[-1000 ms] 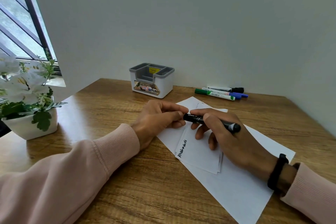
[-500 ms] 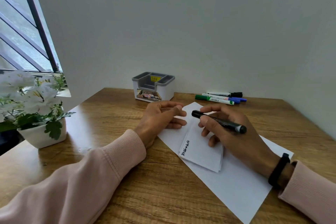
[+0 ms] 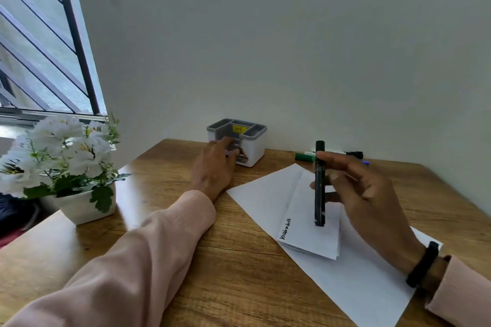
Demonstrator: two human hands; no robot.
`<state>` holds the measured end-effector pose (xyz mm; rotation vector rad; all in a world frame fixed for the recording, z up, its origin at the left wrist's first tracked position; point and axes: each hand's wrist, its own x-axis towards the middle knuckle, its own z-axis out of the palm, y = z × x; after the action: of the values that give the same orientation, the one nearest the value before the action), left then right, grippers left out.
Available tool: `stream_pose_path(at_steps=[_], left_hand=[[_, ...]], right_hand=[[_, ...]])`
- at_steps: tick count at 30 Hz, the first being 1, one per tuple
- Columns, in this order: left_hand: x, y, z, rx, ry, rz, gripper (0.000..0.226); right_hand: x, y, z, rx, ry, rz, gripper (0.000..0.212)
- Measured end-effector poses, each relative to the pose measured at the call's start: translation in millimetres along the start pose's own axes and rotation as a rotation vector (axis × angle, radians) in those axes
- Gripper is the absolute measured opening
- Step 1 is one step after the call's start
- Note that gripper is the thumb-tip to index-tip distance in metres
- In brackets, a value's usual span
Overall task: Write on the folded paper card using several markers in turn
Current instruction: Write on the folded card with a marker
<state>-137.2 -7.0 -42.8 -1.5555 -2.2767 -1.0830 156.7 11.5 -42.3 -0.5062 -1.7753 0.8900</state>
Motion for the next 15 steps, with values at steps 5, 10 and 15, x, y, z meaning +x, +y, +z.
stream_pose_path(at_steps=[5, 10, 15], left_hand=[[11, 9, 8, -0.048, 0.021, 0.077, 0.028], [23, 9, 21, -0.097, 0.057, 0.115, 0.024], [27, 3, 28, -0.137, 0.081, 0.123, 0.022]], right_hand=[[22, -18, 7, -0.005, 0.171, 0.023, 0.026], [61, -30, 19, -0.009, 0.167, 0.024, 0.028], [112, -29, 42, -0.132, 0.15, -0.007, 0.063]])
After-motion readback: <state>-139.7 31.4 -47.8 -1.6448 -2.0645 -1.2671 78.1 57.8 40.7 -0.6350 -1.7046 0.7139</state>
